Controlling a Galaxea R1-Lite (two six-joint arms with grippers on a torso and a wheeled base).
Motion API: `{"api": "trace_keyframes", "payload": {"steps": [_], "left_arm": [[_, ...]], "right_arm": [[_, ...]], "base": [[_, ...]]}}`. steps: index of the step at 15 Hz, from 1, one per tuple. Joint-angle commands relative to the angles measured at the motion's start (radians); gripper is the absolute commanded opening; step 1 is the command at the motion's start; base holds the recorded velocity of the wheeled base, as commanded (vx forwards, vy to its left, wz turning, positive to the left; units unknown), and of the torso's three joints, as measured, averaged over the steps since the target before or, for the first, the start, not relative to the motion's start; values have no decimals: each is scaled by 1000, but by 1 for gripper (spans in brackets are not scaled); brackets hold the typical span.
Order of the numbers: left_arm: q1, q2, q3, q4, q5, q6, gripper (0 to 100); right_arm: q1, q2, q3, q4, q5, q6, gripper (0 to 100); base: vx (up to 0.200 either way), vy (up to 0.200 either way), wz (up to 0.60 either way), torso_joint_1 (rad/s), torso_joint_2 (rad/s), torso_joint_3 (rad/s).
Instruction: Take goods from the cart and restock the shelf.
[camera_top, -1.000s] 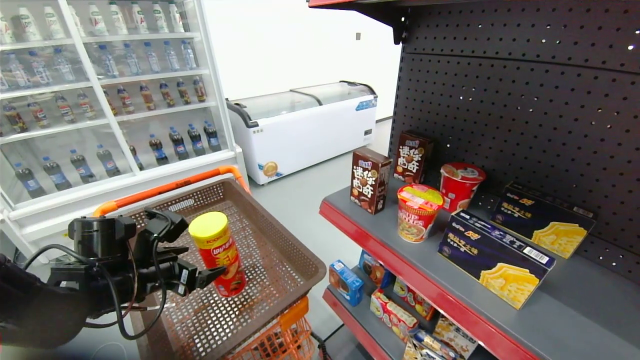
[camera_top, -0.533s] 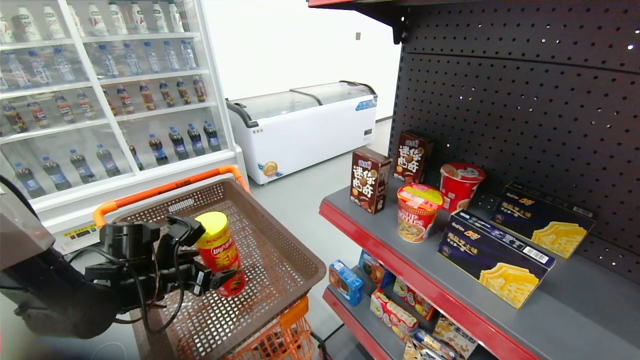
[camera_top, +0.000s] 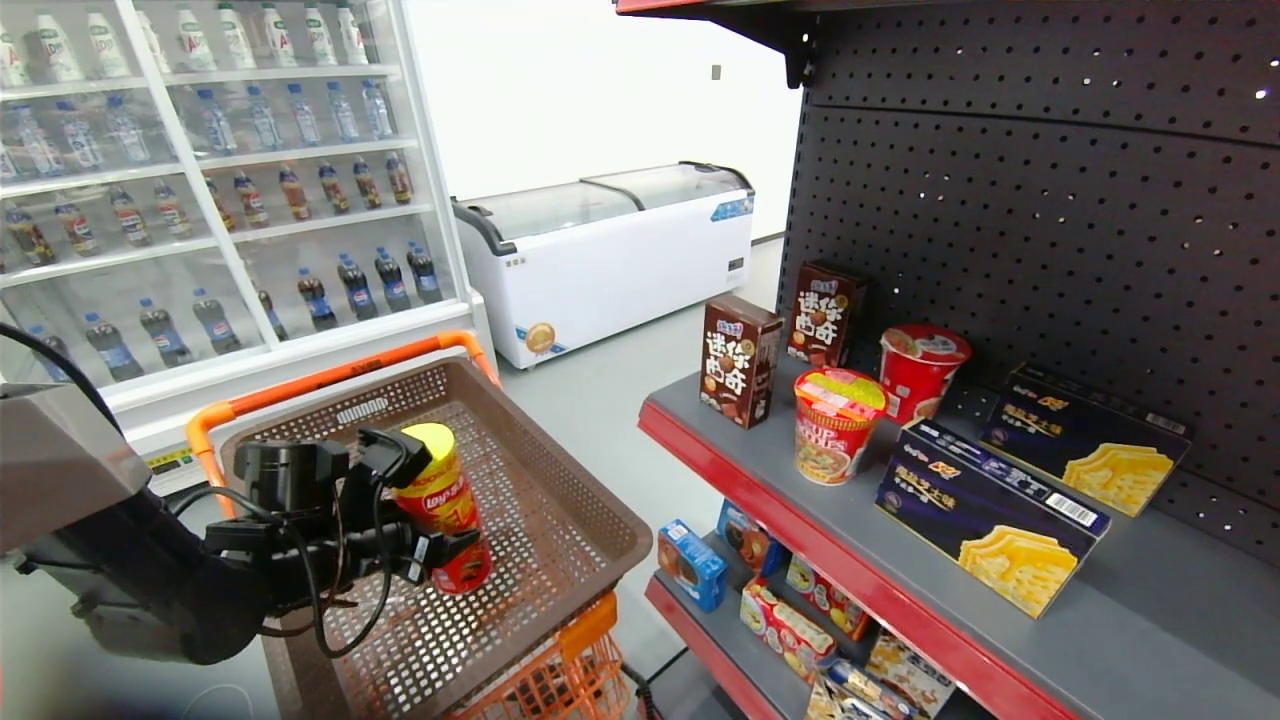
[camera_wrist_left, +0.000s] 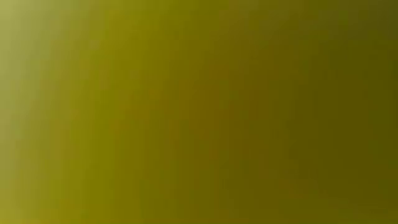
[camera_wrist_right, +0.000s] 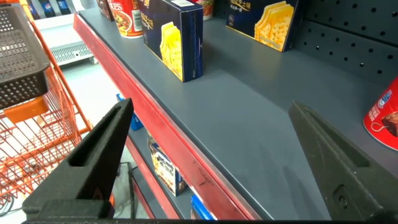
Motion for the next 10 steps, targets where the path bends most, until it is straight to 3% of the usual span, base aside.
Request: {"api": "trace_keyframes", "payload": {"steps": [1, 5, 6, 8, 10], "left_arm": [[-5, 0, -28, -2, 1, -3, 0], [-3, -9, -20, -14, 6, 8, 0], [-3, -46, -11, -30, 36, 8, 0], [-6, -90, -13, -43, 41, 10, 0], [-19, -138, -8, -91, 39, -6, 0]], "right_arm": [[0, 0, 0, 0, 0, 0, 100], [0, 0, 0, 0, 0, 0, 100], [0, 0, 0, 0, 0, 0, 100], [0, 0, 0, 0, 0, 0, 100], [0, 0, 0, 0, 0, 0, 100]], "base": [[0, 0, 0, 0, 0, 0], [0, 0, 0, 0, 0, 0], [0, 0, 0, 0, 0, 0], [0, 0, 0, 0, 0, 0], [0, 0, 0, 0, 0, 0]]}}
